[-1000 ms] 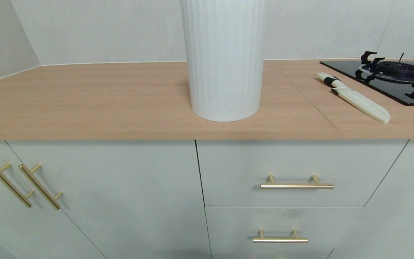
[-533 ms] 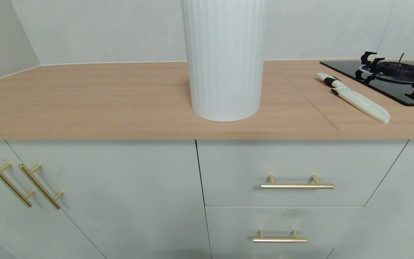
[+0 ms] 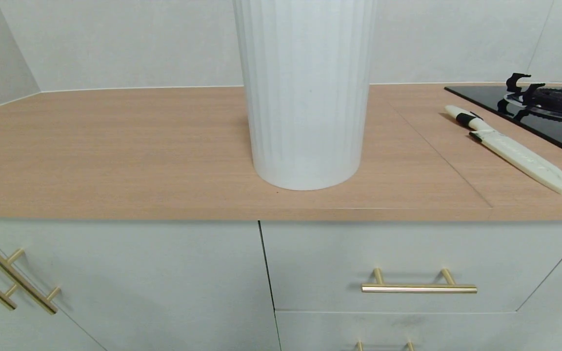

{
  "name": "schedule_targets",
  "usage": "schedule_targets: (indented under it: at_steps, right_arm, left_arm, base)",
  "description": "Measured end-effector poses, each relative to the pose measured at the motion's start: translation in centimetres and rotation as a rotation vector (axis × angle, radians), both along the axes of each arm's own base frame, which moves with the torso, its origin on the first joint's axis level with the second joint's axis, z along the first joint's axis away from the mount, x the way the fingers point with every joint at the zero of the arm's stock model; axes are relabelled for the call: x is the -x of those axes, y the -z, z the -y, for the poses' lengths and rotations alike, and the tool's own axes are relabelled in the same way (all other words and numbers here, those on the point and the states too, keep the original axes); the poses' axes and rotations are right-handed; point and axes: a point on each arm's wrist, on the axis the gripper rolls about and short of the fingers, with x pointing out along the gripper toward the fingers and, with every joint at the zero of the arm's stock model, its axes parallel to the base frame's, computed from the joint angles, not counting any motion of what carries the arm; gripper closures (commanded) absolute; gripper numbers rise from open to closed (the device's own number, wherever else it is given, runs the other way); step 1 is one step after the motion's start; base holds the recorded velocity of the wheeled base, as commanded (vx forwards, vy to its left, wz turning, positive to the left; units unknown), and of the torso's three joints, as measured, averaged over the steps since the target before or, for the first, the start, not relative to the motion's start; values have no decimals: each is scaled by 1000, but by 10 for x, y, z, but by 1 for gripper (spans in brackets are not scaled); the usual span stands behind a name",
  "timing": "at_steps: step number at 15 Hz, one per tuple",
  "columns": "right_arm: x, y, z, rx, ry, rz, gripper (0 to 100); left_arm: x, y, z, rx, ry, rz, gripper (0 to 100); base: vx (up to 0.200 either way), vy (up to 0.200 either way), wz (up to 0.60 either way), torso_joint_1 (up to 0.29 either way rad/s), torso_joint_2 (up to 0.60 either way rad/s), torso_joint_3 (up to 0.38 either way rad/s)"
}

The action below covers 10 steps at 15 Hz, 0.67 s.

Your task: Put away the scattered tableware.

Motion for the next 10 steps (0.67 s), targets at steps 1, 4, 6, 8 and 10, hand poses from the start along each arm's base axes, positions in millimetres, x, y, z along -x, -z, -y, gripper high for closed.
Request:
schedule_targets:
  at_steps: [1, 4, 6, 8, 10]
  right_arm:
    - [0, 0, 0, 0, 0, 0, 0]
    - [0, 0, 0, 12, -1, -1, 0]
    - [0, 0, 0, 14, -1, 0, 0]
    - [0, 0, 0, 14, 0, 0, 0]
    - [0, 0, 0, 15, 0, 0, 0]
  left_arm:
    - [0, 0, 0, 0, 1, 0, 0]
    - [0, 0, 0, 0, 1, 0, 0]
    - [0, 0, 0, 0, 1, 0, 0]
    - [0, 0, 0, 0, 0, 0, 0]
    - [0, 0, 0, 0, 0, 0, 0]
  base:
    - [0, 0, 0, 0, 0, 0]
    - [0, 0, 0, 0, 0, 0]
    - [0, 0, 0, 0, 0, 0]
    - [0, 0, 0, 0, 0, 0]
    - [0, 0, 0, 16, -106, -94]
